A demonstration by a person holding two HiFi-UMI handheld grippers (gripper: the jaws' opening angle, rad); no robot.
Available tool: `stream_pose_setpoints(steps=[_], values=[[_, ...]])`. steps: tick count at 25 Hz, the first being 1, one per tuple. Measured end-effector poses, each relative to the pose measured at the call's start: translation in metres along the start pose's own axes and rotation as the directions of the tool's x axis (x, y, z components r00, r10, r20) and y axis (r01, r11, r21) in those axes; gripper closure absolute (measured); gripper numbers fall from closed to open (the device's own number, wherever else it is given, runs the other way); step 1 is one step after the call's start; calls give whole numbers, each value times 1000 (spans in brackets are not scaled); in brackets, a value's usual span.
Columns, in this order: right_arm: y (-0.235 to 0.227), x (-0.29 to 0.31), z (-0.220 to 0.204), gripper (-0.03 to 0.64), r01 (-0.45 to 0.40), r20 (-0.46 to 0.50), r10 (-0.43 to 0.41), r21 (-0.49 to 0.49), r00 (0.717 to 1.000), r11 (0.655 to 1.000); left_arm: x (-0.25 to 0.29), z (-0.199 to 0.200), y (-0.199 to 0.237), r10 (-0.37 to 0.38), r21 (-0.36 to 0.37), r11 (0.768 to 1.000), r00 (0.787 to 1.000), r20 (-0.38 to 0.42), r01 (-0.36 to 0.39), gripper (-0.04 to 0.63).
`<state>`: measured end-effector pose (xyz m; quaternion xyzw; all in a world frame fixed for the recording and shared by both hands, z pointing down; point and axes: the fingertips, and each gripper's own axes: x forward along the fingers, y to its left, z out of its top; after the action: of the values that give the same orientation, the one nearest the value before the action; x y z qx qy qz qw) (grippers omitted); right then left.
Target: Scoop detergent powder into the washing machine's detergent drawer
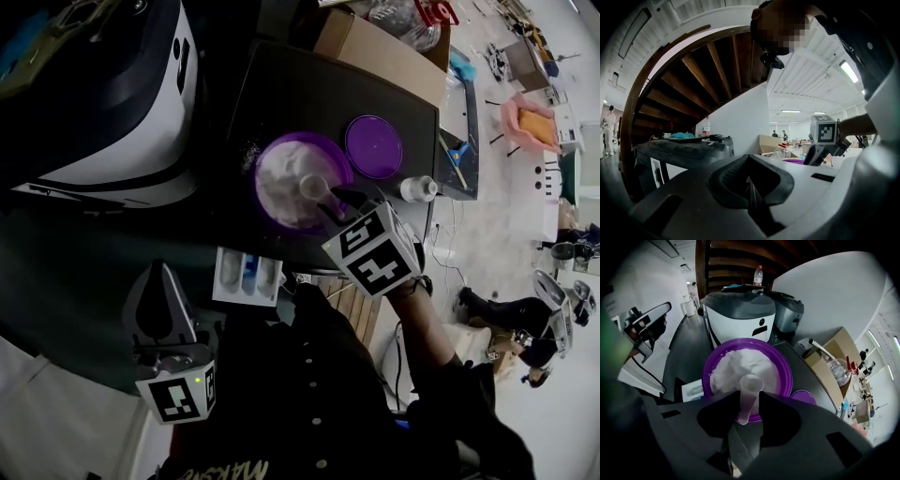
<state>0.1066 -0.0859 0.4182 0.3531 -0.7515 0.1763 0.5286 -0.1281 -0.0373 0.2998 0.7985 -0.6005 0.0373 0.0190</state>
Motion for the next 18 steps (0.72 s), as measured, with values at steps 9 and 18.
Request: stream_pose_setpoints(steps=[9,18], values=[[1,8,-6,495,-29,-152,27,-17,988,999,5,-4,14,18,-18,1000,1000,4,-18,589],[3,5,-5,581,-12,-144,-6,-124,990,992,5,-6,22,28,-31,999,1000,1,-28,588]])
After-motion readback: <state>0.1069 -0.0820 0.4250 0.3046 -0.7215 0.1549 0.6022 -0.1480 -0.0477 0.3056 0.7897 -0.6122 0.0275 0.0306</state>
